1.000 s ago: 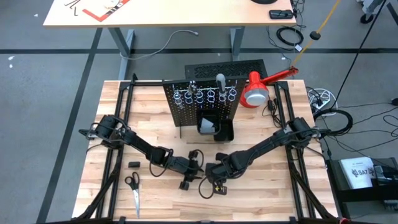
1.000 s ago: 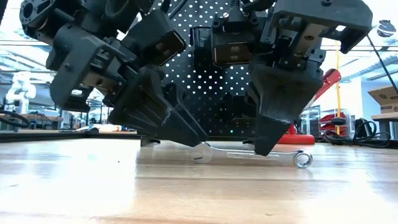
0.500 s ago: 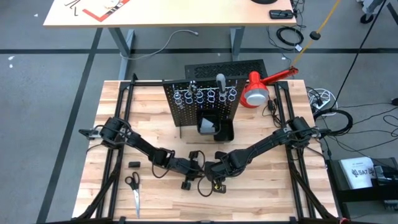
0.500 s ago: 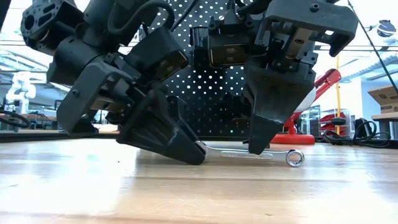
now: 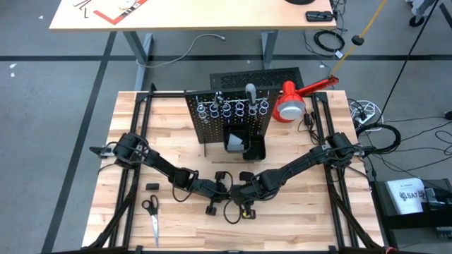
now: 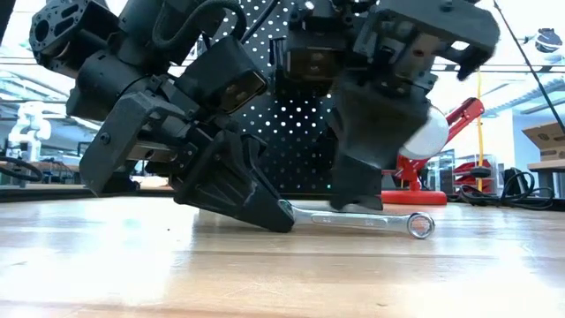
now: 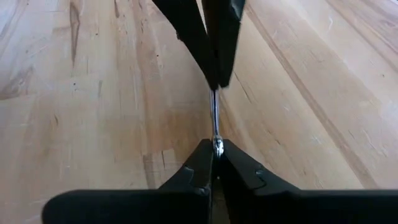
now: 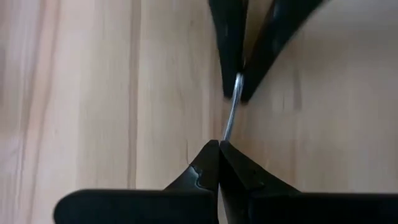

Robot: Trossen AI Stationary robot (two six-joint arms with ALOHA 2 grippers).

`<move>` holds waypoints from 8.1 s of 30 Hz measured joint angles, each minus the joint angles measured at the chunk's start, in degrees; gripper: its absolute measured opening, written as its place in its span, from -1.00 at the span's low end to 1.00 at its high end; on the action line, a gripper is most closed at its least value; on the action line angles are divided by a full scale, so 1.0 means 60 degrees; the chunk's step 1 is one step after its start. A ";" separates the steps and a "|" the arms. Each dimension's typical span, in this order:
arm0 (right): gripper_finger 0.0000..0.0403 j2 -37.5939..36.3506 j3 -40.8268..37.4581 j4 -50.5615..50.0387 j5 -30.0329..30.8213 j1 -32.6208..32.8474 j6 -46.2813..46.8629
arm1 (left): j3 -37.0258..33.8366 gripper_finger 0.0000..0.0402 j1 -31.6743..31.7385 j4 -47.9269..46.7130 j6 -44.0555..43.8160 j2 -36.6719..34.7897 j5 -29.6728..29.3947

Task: Hang tools onto peg board
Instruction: Hang the wrench on the pegboard, then unhang the wrench from the pegboard

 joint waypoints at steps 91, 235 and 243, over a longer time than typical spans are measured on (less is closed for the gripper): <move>-0.98 -0.4430 0.0004 0.9364 1.2737 0.0705 -0.9309 | -0.0299 -0.21 -0.1716 -0.3733 -0.0002 -0.8302 -0.6303; -0.57 -0.6392 -0.3434 0.6323 0.7067 0.1965 -0.5772 | -0.0380 -0.76 -0.2029 -0.4033 0.0316 -0.8644 -0.6049; -0.96 -0.6683 -0.5968 1.0976 0.6665 0.1854 -0.7402 | -0.1833 -0.96 -0.1933 -0.1659 0.1185 -0.9116 -0.5469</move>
